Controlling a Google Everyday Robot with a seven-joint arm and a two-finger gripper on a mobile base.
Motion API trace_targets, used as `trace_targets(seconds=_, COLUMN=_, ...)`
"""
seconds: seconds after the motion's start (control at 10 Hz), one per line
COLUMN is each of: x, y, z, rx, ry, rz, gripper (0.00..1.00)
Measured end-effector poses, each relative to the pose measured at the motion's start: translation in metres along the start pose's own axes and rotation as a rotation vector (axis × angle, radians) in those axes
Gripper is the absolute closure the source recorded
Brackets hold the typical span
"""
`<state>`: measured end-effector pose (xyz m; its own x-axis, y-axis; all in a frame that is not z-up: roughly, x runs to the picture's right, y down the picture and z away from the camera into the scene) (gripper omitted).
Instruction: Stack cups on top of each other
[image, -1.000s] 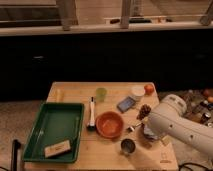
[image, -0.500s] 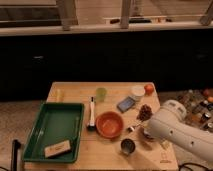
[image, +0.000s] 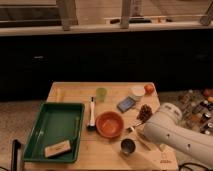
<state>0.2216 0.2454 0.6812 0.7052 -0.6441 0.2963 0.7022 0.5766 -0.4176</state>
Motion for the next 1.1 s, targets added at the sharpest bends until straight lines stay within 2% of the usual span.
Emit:
trace_targets(seconds=0.2, x=-0.004, y=-0.006, z=-0.001, rx=0.016, ry=-0.036, rz=-0.011, gripper=0.24)
trace_targets(seconds=0.5, x=-0.019, y=-0.024, z=-0.004, rx=0.041, ry=-0.084, rz=-0.074, gripper=0.24)
trace_targets(seconds=1.1, x=-0.050, y=-0.039, z=0.000, rx=0.050, ry=-0.169, rz=-0.187, gripper=0.24)
